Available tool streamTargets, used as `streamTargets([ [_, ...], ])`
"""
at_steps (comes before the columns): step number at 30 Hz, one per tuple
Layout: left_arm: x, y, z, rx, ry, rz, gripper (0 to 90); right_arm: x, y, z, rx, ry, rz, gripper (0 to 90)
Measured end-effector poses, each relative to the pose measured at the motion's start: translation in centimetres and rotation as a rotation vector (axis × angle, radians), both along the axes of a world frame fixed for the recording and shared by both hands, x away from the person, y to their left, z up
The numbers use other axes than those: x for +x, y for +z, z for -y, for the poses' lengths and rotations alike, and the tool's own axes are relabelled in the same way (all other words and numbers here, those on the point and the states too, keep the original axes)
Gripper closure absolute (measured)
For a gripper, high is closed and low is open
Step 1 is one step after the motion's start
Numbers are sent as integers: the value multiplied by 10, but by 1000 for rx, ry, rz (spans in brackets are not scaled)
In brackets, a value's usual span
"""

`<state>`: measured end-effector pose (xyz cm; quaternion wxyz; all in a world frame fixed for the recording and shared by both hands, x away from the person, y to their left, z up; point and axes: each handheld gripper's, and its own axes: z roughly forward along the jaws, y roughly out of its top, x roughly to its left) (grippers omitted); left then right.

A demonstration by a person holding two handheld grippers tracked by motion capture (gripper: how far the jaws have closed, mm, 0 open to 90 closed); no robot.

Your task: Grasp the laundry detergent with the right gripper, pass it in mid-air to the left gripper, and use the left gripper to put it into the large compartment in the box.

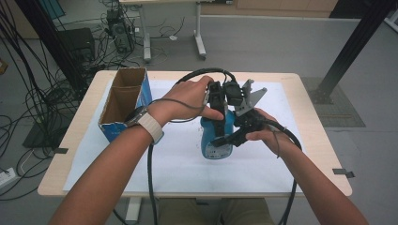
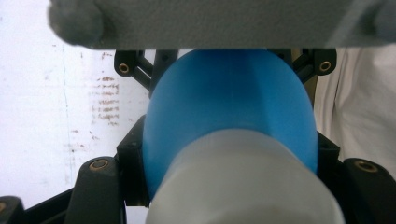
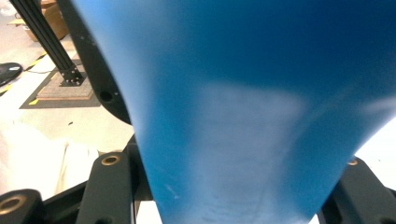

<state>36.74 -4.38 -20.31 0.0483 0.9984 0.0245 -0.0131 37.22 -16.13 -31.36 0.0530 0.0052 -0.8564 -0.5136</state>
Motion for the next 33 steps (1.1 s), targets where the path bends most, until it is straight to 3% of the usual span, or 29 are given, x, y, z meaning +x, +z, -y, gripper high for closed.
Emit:
streamTargets([
  [17,-2,0,0,3,9,5,374,-1,0,0,-3,-1,19,432],
  [21,-2,0,0,5,8,5,374,-4,0,0,1,4,-7,432],
  [33,-2,0,0,2,13,2,374,-4,1,1,-2,-1,-3,432],
])
